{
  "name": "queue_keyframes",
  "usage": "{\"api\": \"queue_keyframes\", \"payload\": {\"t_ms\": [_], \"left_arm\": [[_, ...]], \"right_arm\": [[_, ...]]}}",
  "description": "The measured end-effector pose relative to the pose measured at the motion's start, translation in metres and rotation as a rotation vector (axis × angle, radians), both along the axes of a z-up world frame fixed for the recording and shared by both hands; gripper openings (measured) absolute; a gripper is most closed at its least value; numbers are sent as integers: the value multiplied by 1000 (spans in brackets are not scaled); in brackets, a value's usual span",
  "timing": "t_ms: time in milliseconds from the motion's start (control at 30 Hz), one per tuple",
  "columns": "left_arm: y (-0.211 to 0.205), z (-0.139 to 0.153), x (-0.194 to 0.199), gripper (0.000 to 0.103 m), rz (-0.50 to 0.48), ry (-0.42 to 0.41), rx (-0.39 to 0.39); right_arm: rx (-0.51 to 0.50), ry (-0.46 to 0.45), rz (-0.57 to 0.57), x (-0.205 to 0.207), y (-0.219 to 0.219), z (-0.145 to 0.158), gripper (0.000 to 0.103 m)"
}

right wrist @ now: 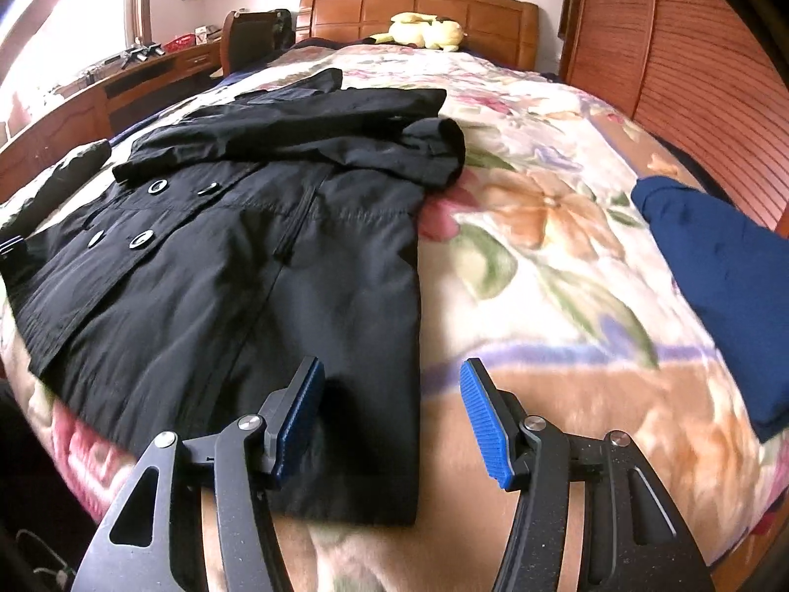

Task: Fold large clothes
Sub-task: 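Close both grippers on the coat hem, then lift the hem with both grippers and fold it toward the collar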

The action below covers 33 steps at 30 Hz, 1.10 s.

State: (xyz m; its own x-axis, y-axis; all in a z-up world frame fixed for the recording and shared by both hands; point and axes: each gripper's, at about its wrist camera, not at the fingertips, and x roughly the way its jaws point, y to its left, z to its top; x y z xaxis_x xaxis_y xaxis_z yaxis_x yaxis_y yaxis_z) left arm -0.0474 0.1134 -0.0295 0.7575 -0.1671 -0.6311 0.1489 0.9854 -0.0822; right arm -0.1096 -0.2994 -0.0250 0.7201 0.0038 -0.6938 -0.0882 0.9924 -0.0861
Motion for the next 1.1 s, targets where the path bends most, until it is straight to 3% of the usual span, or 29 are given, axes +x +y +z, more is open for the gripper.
{"api": "queue_keyframes", "payload": {"t_ms": [200, 533, 667, 733, 1100], "left_arm": [[-7, -5, -6, 34, -29, 11, 31], [-11, -10, -4, 31, -31, 29, 38], [-14, -10, -8, 10, -47, 17, 22], [-18, -6, -13, 7, -49, -7, 31], [-22, 57, -51, 5, -56, -169, 14]], "right_arm": [[32, 17, 20, -6, -3, 0, 53], [91, 48, 77, -5, -4, -7, 31], [121, 48, 107, -6, -4, -9, 13], [118, 39, 115, -6, -1, -9, 10], [193, -204, 80, -47, -12, 41, 7]]}}
